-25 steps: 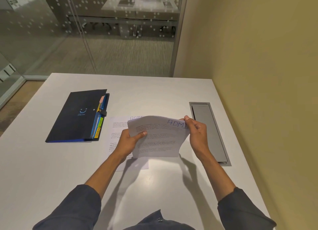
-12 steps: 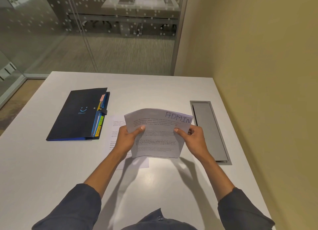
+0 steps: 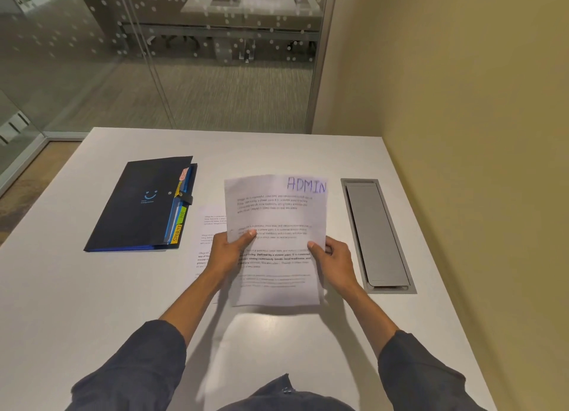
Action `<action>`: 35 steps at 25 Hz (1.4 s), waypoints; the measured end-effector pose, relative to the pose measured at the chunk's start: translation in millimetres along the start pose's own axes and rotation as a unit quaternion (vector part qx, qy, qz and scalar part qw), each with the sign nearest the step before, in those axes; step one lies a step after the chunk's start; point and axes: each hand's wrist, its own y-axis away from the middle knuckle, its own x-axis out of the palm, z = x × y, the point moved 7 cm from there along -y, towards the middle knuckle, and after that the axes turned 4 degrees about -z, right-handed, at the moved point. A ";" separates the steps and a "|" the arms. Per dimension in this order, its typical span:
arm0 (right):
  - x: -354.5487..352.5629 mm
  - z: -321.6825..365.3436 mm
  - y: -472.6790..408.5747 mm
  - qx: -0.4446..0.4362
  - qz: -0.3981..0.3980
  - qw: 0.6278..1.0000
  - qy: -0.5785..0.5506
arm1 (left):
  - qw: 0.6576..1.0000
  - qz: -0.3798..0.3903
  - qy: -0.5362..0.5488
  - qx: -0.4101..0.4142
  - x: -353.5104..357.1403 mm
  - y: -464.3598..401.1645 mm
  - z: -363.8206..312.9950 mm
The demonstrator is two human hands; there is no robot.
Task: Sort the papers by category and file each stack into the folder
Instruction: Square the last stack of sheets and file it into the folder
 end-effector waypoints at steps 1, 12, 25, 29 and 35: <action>0.5 0.6 -0.1 0.006 -0.018 0.999 -0.034 | 1.000 -0.001 0.011 -0.014 -0.2 -2.6 -2.4; 0.2 -0.7 -26.1 0.108 -0.114 0.978 -0.136 | 0.992 0.080 -0.027 -0.089 -1.2 1.0 17.4; 101.1 -46.7 -34.6 0.217 0.006 0.974 -0.069 | 0.995 -0.046 0.004 -0.086 -121.5 -25.3 14.8; 157.3 -59.5 -16.7 -0.086 0.195 0.895 0.391 | 0.995 -0.057 0.008 -0.077 -153.1 -29.0 7.9; 150.3 -100.0 9.8 -0.131 0.138 0.848 0.495 | 0.993 -0.078 -0.005 -0.090 -182.5 -27.9 17.6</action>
